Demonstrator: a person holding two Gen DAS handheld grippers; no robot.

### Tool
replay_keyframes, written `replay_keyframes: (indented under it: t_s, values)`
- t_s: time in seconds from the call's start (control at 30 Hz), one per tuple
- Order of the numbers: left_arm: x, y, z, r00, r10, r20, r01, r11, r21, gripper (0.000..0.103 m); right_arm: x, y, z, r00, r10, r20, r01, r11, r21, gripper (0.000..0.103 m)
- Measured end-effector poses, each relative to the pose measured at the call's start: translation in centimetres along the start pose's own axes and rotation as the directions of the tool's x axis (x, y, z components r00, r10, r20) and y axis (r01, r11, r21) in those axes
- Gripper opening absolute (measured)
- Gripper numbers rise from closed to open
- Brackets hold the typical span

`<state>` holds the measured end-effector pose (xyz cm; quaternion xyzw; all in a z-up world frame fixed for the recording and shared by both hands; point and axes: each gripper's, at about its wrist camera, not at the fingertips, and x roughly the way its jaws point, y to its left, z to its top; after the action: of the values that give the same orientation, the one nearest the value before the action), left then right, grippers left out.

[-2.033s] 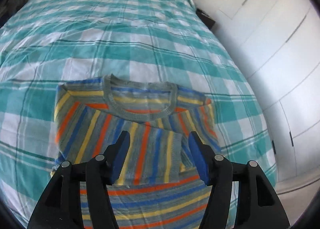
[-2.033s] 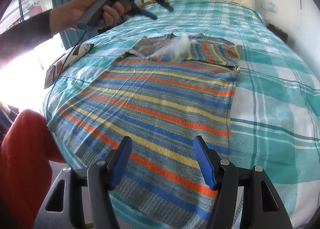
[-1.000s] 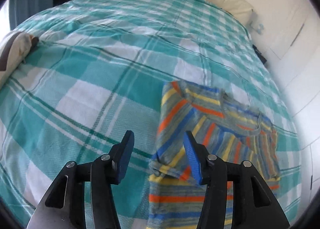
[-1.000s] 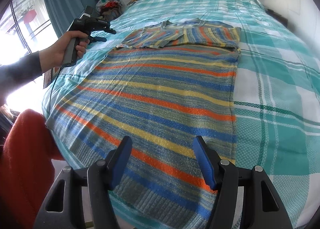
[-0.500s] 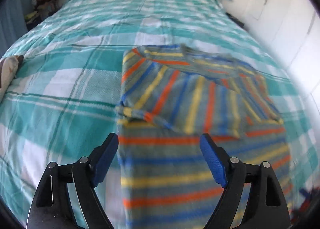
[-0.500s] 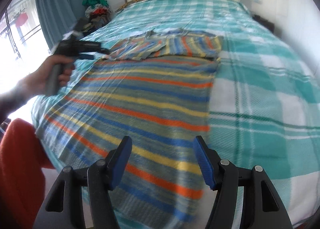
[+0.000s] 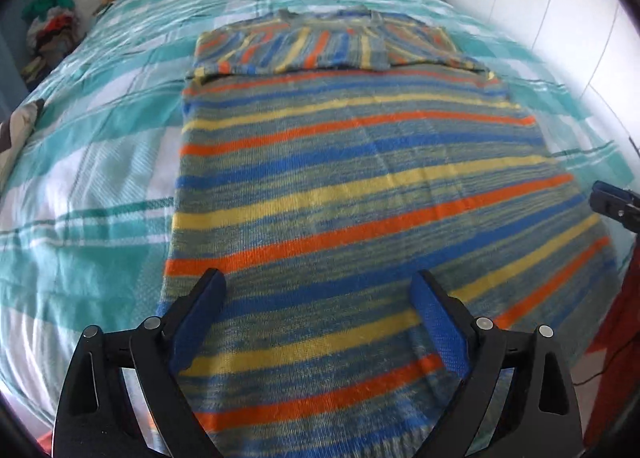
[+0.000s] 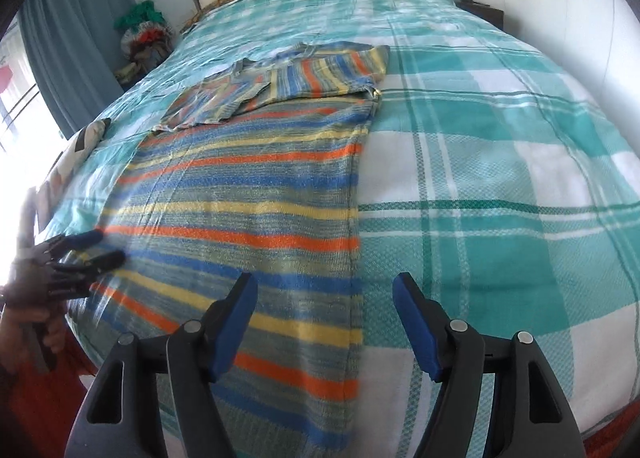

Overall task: Fold small clothes
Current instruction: 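Move both grippers to the ribbed hem of the sweater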

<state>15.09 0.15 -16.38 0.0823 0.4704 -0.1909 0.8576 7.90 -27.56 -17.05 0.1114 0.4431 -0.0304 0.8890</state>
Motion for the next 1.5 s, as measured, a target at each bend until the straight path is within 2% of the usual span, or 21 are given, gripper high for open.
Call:
replay_keyframes:
  t_s: [0.1, 0.23, 0.33, 0.6, 0.77, 1.0, 1.5]
  values:
    - [-2.0, 1.2, 1.1, 0.995, 0.005, 0.101, -0.003, 1.000, -0.019, 0.095, -1.0, 0.0, 0.2, 0.997, -0.066, 0.043, 0.065, 0.998, 0.006, 0.070]
    - [-2.6, 3.3, 1.4, 0.988, 0.021, 0.152, -0.009, 0.997, -0.080, 0.095, -1.2, -0.2, 0.1, 0.988, -0.146, 0.047, 0.143, 0.987, 0.072, 0.070]
    - [-2.1, 4.6, 1.2, 0.991, 0.017, 0.135, -0.003, 0.994, -0.106, 0.095, -1.1, -0.5, -0.5, 0.985, -0.171, 0.022, 0.165, 0.973, 0.159, 0.070]
    - [-2.6, 3.3, 1.6, 0.990, 0.009, 0.141, -0.008, 1.000, -0.005, 0.095, -0.6, -0.5, -1.6, 0.969, -0.236, -0.068, 0.246, 0.934, 0.259, 0.070]
    - [-3.3, 2.1, 2.0, 0.988, -0.029, 0.150, 0.022, 0.999, 0.044, 0.095, 0.1, 1.2, -1.8, 0.960, -0.260, -0.105, 0.277, 0.935, 0.219, 0.070]
    - [-3.3, 1.3, 2.1, 0.992, -0.018, 0.124, 0.006, 0.995, 0.102, 0.095, 1.0, 3.0, -1.4, 0.957, -0.268, -0.110, 0.285, 0.940, 0.189, 0.070]
    - [-3.0, 2.9, 1.9, 0.995, 0.002, 0.098, -0.008, 0.998, 0.058, 0.096, 1.9, 3.9, -1.3, 0.954, -0.277, -0.111, 0.293, 0.942, 0.165, 0.070]
